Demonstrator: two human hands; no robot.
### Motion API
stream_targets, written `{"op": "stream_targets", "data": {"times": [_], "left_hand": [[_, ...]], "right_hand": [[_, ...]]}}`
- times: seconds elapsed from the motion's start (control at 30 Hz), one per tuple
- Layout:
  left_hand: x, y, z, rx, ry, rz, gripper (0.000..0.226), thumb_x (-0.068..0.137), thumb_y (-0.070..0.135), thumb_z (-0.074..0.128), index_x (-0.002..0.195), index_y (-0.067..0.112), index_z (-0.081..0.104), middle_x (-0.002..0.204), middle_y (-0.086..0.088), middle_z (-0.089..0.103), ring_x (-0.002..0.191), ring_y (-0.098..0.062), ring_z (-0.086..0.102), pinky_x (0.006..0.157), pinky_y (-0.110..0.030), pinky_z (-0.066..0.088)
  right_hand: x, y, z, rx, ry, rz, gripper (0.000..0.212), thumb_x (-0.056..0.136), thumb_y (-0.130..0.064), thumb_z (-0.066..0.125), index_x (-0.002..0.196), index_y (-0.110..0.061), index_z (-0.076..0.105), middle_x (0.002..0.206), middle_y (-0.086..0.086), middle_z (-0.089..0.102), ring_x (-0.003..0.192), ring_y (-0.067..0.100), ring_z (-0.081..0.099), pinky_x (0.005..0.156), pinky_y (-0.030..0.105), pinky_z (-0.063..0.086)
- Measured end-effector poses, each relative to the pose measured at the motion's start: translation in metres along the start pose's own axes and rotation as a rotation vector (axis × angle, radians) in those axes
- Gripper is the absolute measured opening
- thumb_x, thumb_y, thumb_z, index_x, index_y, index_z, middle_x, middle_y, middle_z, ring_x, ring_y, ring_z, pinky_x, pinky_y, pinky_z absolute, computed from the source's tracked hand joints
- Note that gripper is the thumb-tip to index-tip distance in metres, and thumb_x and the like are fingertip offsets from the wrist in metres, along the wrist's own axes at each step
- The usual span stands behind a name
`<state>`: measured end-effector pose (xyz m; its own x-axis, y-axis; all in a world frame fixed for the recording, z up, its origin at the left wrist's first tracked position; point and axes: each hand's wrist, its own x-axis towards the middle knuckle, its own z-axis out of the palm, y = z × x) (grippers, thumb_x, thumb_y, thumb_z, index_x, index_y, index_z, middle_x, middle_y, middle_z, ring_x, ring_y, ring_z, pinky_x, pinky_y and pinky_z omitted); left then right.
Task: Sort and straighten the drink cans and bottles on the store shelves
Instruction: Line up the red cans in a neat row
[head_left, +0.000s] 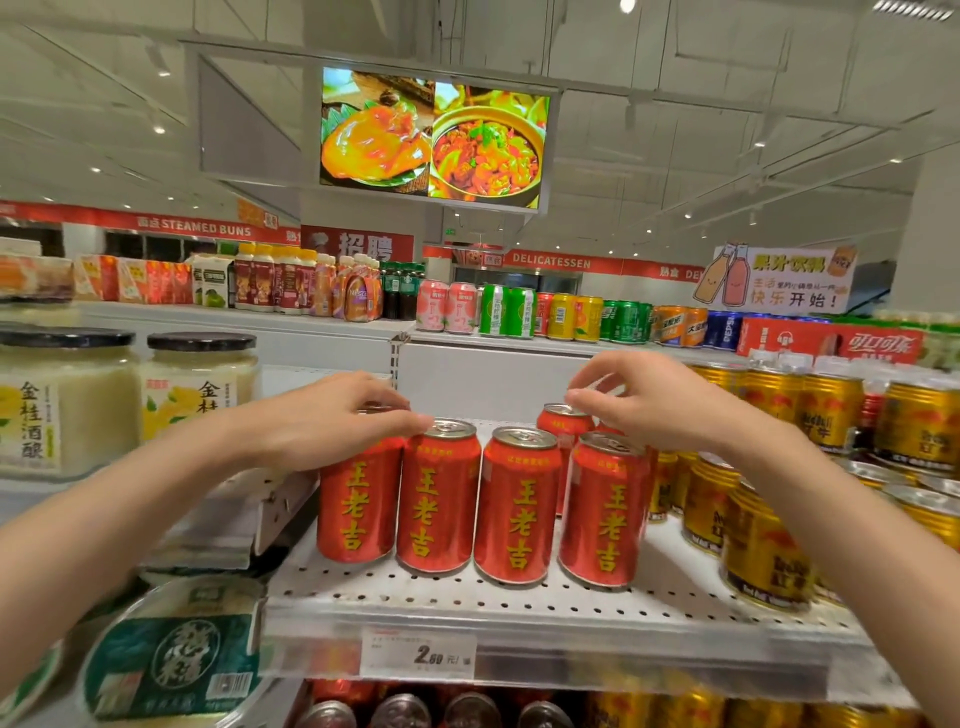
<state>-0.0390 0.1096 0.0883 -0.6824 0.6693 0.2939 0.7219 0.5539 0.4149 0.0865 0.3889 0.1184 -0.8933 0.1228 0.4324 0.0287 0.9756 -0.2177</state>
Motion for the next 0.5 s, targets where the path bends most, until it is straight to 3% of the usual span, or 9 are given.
{"op": "stream_targets", "data": {"times": [0.1, 0.23, 0.33, 0.5], "left_hand": [[0.001, -0.005, 0.003, -0.010, 0.032, -0.003, 0.104, 0.053, 0.101, 0.038, 0.128, 0.032, 0.059, 0.128, 0.013, 0.055, 0.115, -0.002, 0.050, 0.087, -0.021, 0.039], [0.002, -0.008, 0.006, -0.013, 0.050, -0.017, 0.079, 0.072, 0.090, 0.042, 0.127, 0.036, 0.057, 0.131, 0.010, 0.052, 0.125, -0.006, 0.043, 0.098, -0.029, 0.034], [0.001, -0.006, 0.006, -0.022, 0.057, -0.022, 0.069, 0.075, 0.077, 0.044, 0.127, 0.034, 0.057, 0.130, 0.010, 0.052, 0.125, -0.007, 0.042, 0.098, -0.028, 0.034], [0.000, -0.008, 0.007, -0.014, 0.051, -0.019, 0.069, 0.077, 0.076, 0.043, 0.130, 0.034, 0.056, 0.131, 0.011, 0.050, 0.126, -0.005, 0.040, 0.099, -0.029, 0.035]], "right_hand": [[0.033, 0.009, 0.009, -0.108, -0.131, 0.053, 0.031, 0.090, -0.054, 0.065, 0.107, -0.029, 0.069, 0.113, -0.006, 0.067, 0.105, 0.017, 0.065, 0.086, 0.040, 0.058], [0.058, 0.015, 0.021, -0.103, -0.248, 0.101, 0.032, 0.084, -0.054, 0.072, 0.096, -0.027, 0.061, 0.100, -0.004, 0.070, 0.090, 0.017, 0.067, 0.082, 0.042, 0.059], [0.061, 0.016, 0.022, -0.055, -0.264, 0.082, 0.031, 0.083, -0.050, 0.076, 0.095, -0.025, 0.063, 0.097, -0.005, 0.072, 0.088, 0.016, 0.068, 0.080, 0.039, 0.059], [0.064, 0.001, 0.025, 0.072, -0.212, -0.012, 0.031, 0.082, -0.046, 0.079, 0.094, -0.023, 0.064, 0.100, -0.005, 0.071, 0.095, 0.015, 0.067, 0.084, 0.039, 0.057]]}}
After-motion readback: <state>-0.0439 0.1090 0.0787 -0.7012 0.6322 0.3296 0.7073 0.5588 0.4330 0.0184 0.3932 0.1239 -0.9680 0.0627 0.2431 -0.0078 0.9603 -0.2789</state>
